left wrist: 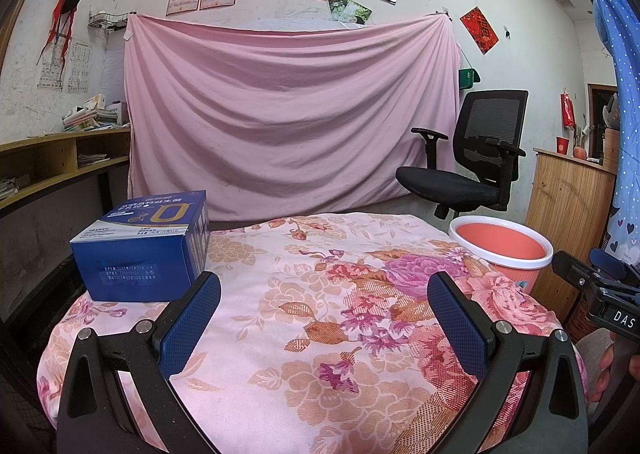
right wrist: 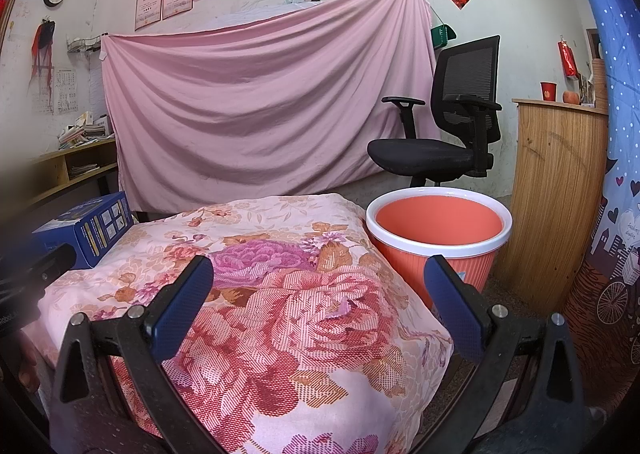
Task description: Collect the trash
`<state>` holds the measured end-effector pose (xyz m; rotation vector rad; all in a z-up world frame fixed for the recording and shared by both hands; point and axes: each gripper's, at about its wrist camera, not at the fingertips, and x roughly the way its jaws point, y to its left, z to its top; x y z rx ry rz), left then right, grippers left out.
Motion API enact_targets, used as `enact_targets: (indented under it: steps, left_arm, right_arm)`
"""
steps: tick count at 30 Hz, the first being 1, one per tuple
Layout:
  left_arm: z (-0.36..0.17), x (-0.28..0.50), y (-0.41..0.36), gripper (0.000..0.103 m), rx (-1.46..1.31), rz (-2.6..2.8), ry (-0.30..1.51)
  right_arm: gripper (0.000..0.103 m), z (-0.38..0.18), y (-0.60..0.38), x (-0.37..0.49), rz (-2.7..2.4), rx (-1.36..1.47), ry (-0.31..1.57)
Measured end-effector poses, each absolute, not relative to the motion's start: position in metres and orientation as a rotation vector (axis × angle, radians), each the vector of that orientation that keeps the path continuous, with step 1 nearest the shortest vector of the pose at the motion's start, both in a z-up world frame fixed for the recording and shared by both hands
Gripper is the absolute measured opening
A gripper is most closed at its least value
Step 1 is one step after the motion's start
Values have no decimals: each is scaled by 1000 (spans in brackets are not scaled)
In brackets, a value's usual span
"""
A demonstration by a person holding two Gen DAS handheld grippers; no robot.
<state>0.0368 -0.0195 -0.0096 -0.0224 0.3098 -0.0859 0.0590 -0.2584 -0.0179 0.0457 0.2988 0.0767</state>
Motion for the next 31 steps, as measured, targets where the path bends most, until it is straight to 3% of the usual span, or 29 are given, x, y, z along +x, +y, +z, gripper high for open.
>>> enact_targets:
  steps: [31]
  left_arm:
    - [-9, 37, -18, 101, -13, -86, 304]
  right_arm:
    - [103, -20, -255, 58, 78, 48, 307]
